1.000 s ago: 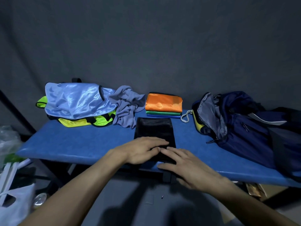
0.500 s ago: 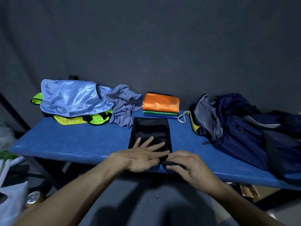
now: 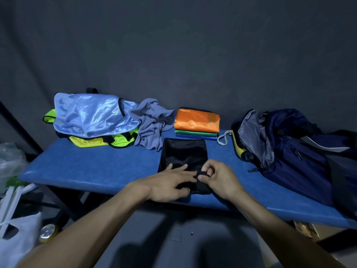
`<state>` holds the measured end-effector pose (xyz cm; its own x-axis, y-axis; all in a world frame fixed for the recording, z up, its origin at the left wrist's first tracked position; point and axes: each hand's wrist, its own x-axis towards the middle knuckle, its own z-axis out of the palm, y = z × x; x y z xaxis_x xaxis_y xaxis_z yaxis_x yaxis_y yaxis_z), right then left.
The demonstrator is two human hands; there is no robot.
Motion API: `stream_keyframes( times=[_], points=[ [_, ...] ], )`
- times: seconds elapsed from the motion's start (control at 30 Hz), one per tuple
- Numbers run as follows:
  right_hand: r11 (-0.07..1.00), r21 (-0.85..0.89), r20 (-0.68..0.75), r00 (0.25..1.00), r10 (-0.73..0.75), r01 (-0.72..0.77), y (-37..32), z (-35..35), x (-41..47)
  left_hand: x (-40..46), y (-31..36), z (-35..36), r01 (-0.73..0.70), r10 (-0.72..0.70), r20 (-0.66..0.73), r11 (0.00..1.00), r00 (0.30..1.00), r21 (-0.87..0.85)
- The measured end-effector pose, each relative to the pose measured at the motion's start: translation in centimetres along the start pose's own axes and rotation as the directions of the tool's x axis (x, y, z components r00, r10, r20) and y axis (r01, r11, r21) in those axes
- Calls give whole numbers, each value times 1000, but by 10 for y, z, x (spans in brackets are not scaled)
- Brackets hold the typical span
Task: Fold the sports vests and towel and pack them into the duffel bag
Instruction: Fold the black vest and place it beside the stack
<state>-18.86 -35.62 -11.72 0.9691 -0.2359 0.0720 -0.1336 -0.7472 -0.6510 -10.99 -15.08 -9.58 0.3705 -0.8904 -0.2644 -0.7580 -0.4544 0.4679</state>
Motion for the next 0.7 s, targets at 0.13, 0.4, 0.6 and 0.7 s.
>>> stream_keyframes(
  times=[0.13, 0.4, 0.6, 0.7],
  points=[
    [955, -133, -11, 963, -268, 265, -1, 0, -1, 0, -3, 2, -19, 19, -12, 1000, 1000, 11],
    [821, -396, 242, 910, -338, 410, -9, -14, -7, -20, -11, -14, -122, 84, -289, 986, 954, -117],
    [706, -545, 301, 891, -339, 452, -24, -12, -23, -80, -45, -29, 185, -183, -478, 982, 859, -44],
    [696, -554, 319, 888, -331, 458, -28, -12, -25, -103, -40, -17, 233, -252, -268, 967, 930, -103]
  ],
)
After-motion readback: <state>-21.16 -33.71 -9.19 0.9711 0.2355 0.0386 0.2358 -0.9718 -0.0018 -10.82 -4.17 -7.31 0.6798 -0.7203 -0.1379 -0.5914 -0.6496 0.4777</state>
